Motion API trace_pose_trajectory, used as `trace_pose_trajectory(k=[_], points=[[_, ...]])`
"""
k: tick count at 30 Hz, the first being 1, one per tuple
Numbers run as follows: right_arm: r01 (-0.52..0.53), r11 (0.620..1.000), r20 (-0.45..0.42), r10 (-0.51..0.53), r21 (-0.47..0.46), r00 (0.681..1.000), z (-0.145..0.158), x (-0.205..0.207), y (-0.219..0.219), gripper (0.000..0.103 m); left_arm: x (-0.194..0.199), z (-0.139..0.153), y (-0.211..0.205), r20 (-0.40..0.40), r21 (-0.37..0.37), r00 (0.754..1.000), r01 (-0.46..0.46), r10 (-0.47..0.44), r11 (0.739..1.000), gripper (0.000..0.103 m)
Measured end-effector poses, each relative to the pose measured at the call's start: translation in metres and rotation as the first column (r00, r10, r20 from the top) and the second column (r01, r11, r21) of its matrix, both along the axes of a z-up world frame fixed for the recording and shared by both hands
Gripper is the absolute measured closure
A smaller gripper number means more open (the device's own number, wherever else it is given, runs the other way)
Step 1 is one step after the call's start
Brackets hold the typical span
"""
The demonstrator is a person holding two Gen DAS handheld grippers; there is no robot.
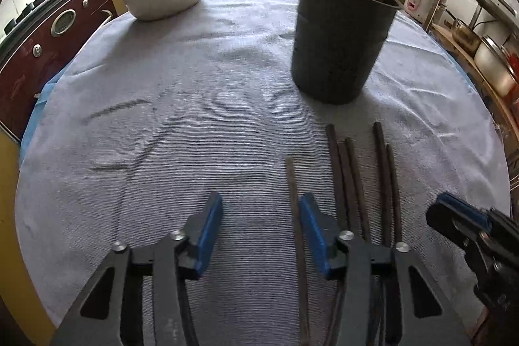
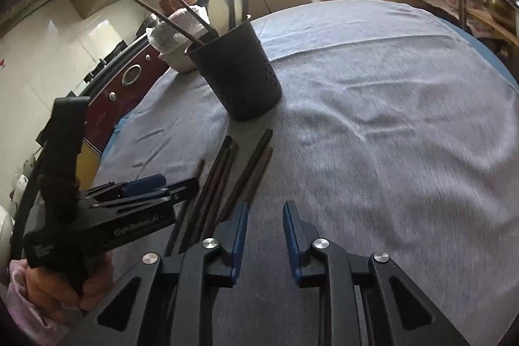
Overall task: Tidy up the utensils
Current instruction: 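Close the left tool on a chopstick while the right tool grasps one, then lift both held chopsticks up over the black cup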
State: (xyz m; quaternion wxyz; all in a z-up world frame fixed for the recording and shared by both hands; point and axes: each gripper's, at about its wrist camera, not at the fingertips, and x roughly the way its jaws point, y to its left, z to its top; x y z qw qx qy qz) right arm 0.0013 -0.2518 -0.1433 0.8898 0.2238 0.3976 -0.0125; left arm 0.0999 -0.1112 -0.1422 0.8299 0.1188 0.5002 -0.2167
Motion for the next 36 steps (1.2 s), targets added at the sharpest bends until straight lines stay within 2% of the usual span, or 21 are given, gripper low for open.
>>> trace_pose_trajectory(k=[3, 6, 8, 12, 15, 18, 20, 25, 27, 28, 29, 31, 33, 36], points=[[-0.022, 1.0, -0.028, 0.022, -0.019, 0.999, -0.002, 0.014, 0.006, 0.079, 0.002, 0.001, 0.007, -0.004, -0.005, 1.0, -0.012, 0.012, 1.0, 0.066], [-0.05, 0.997, -0.068, 0.046, -0.051, 0.997, -0.007, 0.026, 0.017, 0.079, 0.005, 0.0, 0.009, -0.016, -0.016, 1.0, -0.014, 0.014, 1.0, 0.066], [-0.064, 0.992, -0.077, 0.056, -0.11, 0.995, -0.007, 0.029, 0.026, 0.078, 0.007, 0.0, 0.011, -0.021, -0.023, 1.0, -0.014, 0.014, 1.0, 0.067], [-0.086, 0.975, -0.106, 0.065, -0.207, 0.992, -0.005, 0.031, 0.028, 0.084, 0.009, 0.001, 0.015, -0.016, -0.024, 1.0, -0.013, 0.012, 1.0, 0.085], [-0.06, 0.972, -0.132, 0.031, -0.226, 0.991, -0.003, 0.03, 0.014, 0.084, 0.015, 0.001, 0.019, -0.034, -0.045, 0.999, -0.016, 0.014, 0.999, 0.086], [-0.049, 0.987, -0.167, 0.023, -0.153, 0.986, -0.003, 0.035, 0.001, 0.084, 0.018, 0.001, 0.019, -0.054, -0.046, 0.998, -0.016, 0.014, 0.999, 0.086], [-0.038, 0.99, -0.191, 0.011, -0.137, 0.982, -0.004, 0.039, -0.003, 0.084, 0.021, 0.0, 0.016, -0.058, -0.043, 0.998, -0.011, 0.009, 0.999, 0.086], [-0.067, 0.974, -0.278, 0.004, -0.216, 0.96, -0.002, 0.064, 0.005, 0.083, 0.037, -0.002, 0.011, -0.089, -0.058, 0.996, -0.019, 0.014, 0.998, 0.086], [-0.084, 0.965, -0.286, 0.009, -0.25, 0.958, -0.002, 0.071, 0.009, 0.083, 0.04, -0.003, 0.01, -0.091, -0.067, 0.996, -0.016, 0.01, 0.998, 0.087], [-0.089, 0.962, -0.286, 0.012, -0.259, 0.958, -0.003, 0.073, 0.01, 0.09, 0.041, -0.002, 0.008, -0.09, -0.069, 0.996, -0.016, 0.01, 0.998, 0.09], [-0.088, 0.96, -0.287, 0.009, -0.265, 0.958, -0.003, 0.074, 0.009, 0.091, 0.043, -0.003, 0.008, -0.089, -0.069, 0.996, -0.019, 0.013, 0.997, 0.096], [-0.081, 0.973, -0.276, 0.019, -0.214, 0.961, -0.003, 0.074, 0.005, 0.097, 0.045, -0.004, 0.009, -0.097, -0.09, 0.995, -0.028, 0.019, 0.996, 0.096], [-0.063, 0.984, -0.252, 0.019, -0.169, 0.968, -0.002, 0.07, -0.002, 0.097, 0.044, -0.001, 0.013, -0.092, -0.11, 0.995, -0.042, 0.032, 0.993, 0.097], [-0.045, 0.991, -0.156, 0.025, -0.127, 0.987, 0.013, 0.056, -0.01, 0.097, 0.036, 0.015, 0.02, -0.055, -0.161, 0.998, -0.048, 0.04, 0.986, 0.098]])
